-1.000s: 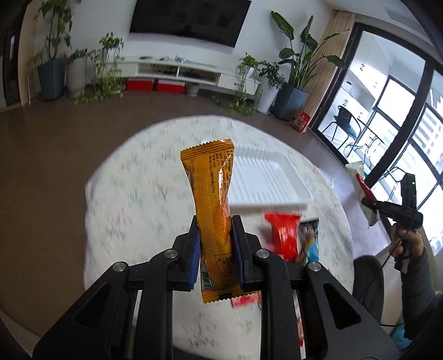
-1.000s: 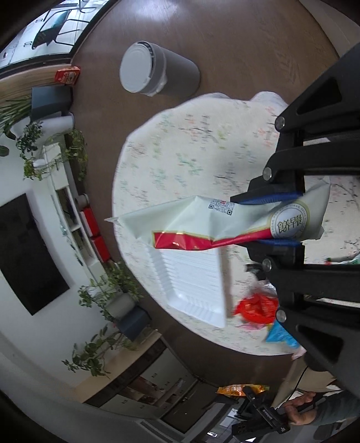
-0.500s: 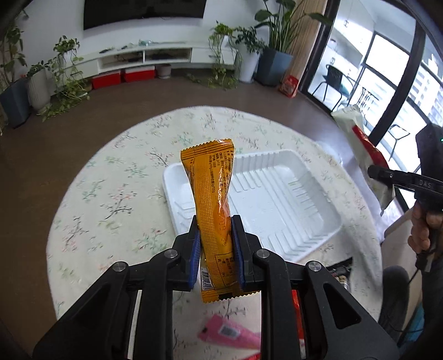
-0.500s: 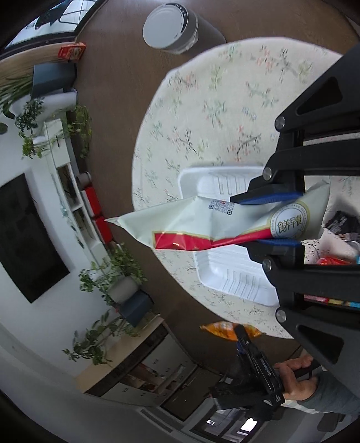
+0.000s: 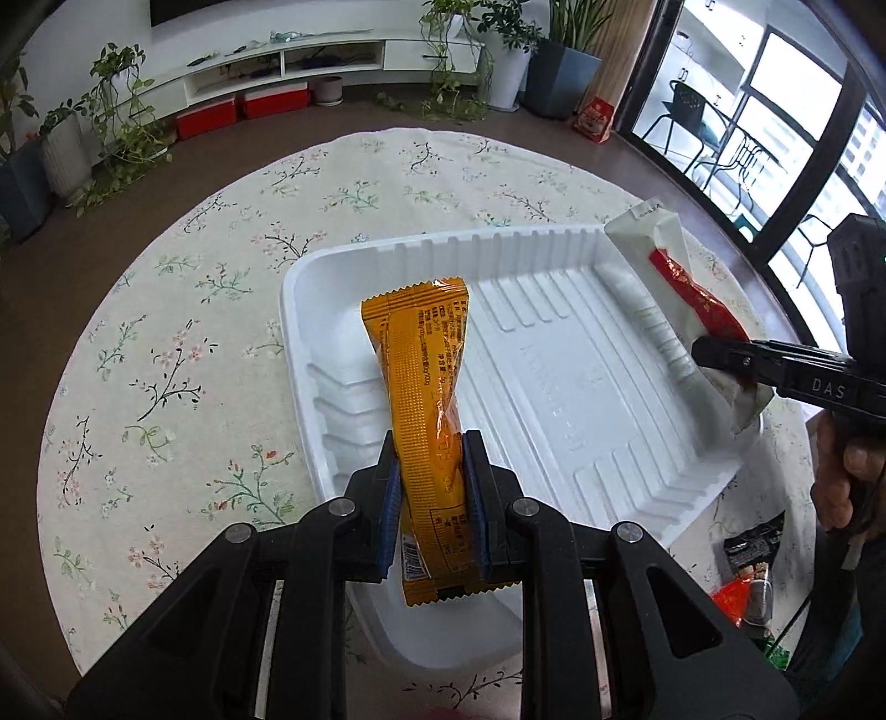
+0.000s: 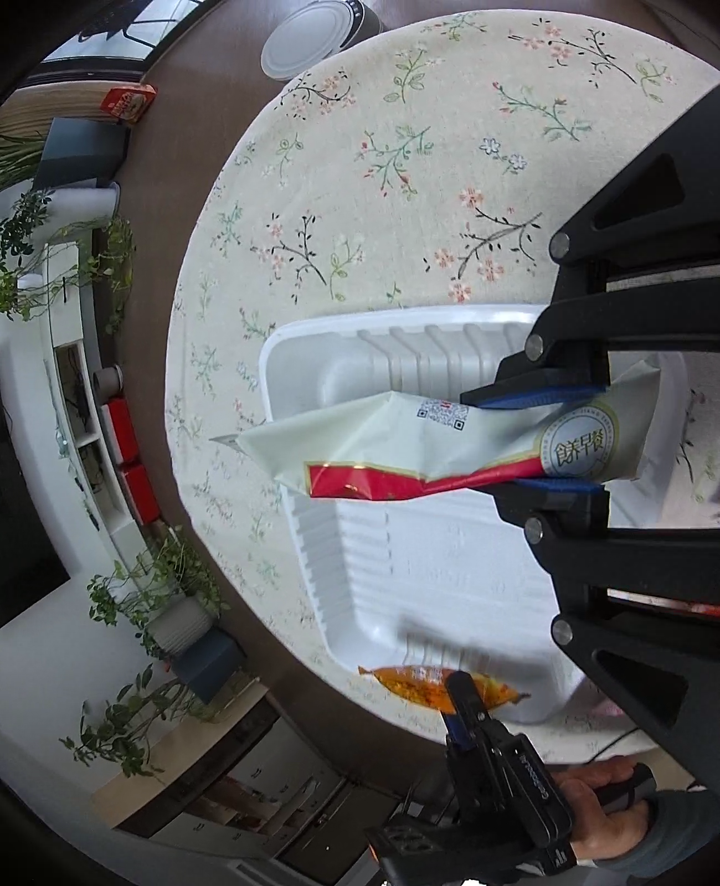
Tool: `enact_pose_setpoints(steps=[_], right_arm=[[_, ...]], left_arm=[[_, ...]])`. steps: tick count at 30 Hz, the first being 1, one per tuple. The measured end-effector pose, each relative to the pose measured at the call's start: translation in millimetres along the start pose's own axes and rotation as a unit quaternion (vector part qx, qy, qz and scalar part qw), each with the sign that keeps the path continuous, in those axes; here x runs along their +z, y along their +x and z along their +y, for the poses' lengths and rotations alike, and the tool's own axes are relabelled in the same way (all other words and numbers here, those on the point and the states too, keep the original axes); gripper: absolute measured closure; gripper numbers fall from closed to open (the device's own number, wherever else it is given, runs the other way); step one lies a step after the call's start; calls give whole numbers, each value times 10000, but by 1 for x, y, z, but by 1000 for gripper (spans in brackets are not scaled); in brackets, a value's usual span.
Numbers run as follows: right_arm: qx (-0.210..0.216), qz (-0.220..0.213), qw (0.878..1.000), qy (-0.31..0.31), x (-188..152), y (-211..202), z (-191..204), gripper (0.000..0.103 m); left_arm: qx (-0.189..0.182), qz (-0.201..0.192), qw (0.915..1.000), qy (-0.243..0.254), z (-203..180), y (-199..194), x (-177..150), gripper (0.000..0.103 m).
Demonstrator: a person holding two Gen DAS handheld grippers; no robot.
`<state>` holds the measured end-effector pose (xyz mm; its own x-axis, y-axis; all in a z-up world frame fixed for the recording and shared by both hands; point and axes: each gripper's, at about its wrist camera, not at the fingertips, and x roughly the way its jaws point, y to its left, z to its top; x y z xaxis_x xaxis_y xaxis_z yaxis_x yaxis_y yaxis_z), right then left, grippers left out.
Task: Organize snacks
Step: 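Carry the orange bar and white-and-red packet into the white tray, release both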
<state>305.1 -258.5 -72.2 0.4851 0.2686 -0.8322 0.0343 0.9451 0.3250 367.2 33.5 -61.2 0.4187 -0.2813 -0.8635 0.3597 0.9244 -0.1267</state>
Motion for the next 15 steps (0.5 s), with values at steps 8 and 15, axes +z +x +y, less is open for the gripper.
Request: enact_pose_setpoints(steps=[8,15], right_arm=[[-196,100,9997,-91,2,12,-6,79],[-416,67,9987,-274,4,18,-1,78]], left_arm=[[99,206,9997,-42,-3,16,-9,84],[118,159,9998,-38,-12,8,-18,84]])
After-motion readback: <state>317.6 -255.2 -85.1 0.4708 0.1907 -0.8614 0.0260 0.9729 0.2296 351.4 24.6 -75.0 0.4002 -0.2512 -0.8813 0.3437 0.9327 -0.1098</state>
